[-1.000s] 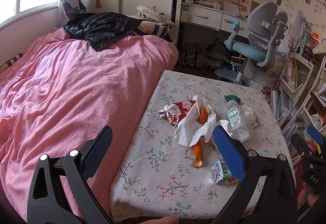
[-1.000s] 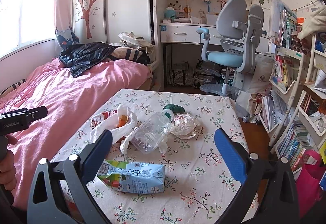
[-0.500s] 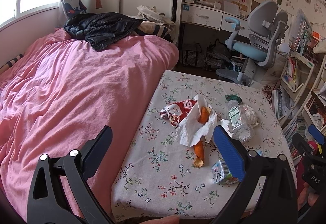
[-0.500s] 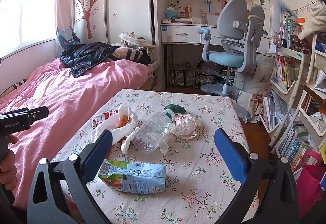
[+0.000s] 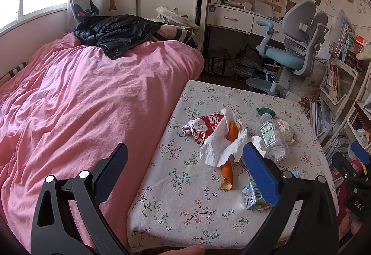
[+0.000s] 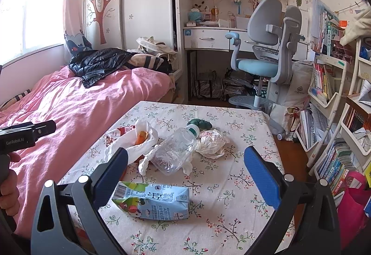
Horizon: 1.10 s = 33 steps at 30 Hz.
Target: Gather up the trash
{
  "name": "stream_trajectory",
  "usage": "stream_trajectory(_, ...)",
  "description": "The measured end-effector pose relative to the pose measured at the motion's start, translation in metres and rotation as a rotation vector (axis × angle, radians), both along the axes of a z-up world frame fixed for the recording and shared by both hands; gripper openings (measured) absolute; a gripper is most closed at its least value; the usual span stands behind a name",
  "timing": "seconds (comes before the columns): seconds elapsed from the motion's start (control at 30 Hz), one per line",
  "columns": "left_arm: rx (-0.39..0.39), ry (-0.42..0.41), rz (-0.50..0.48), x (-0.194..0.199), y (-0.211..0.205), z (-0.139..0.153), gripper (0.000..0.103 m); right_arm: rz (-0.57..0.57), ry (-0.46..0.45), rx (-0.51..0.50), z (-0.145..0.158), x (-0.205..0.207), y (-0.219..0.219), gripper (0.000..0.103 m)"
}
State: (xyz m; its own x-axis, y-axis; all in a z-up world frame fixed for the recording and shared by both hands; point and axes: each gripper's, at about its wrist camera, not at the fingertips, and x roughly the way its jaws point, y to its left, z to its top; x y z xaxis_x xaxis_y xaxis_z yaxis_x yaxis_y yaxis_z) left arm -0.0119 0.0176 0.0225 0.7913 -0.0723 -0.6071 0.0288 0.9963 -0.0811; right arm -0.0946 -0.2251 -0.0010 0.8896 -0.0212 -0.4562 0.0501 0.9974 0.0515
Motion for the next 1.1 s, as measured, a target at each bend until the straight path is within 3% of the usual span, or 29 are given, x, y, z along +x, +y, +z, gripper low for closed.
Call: stream_trajectory(1.1,0.026,0.006,-0.001,0.002,0.008,-0.001,0.096,0.03,0.017,0.007,-0.002,-0.001,0.001,0.096)
